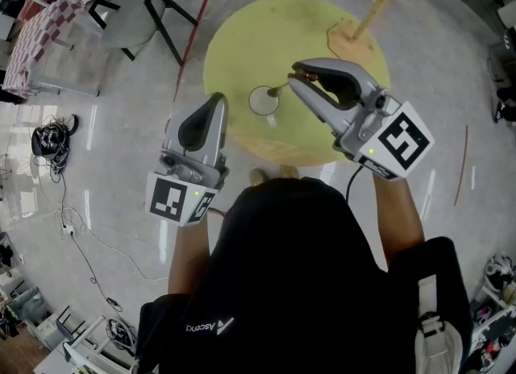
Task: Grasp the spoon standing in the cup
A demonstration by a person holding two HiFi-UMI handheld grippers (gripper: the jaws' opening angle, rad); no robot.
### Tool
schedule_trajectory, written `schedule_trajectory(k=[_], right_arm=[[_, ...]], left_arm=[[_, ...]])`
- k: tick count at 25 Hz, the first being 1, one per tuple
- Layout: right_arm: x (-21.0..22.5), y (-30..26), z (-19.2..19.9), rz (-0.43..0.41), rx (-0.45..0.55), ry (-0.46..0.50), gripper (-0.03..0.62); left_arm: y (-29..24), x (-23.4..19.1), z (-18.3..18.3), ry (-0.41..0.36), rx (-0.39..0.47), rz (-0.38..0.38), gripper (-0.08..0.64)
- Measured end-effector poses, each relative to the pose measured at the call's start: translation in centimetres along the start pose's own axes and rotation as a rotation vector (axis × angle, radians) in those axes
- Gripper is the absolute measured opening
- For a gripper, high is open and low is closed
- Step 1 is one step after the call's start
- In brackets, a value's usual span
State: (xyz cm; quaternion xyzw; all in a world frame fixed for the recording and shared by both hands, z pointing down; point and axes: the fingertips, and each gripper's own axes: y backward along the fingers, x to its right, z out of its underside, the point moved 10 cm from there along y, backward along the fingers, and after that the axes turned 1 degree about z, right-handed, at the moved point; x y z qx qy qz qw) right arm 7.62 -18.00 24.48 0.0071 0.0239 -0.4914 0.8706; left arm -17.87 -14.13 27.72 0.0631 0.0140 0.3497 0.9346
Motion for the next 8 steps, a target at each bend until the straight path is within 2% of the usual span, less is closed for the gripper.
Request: schedule_trajectory(k=[8], right_arm=[[-0.44,-0.4,0.05,-0.017,0.004,0.002,0.055]], left_arm=[[0.05,0.01,0.18,0.004,-0.005,0.0,0.011]])
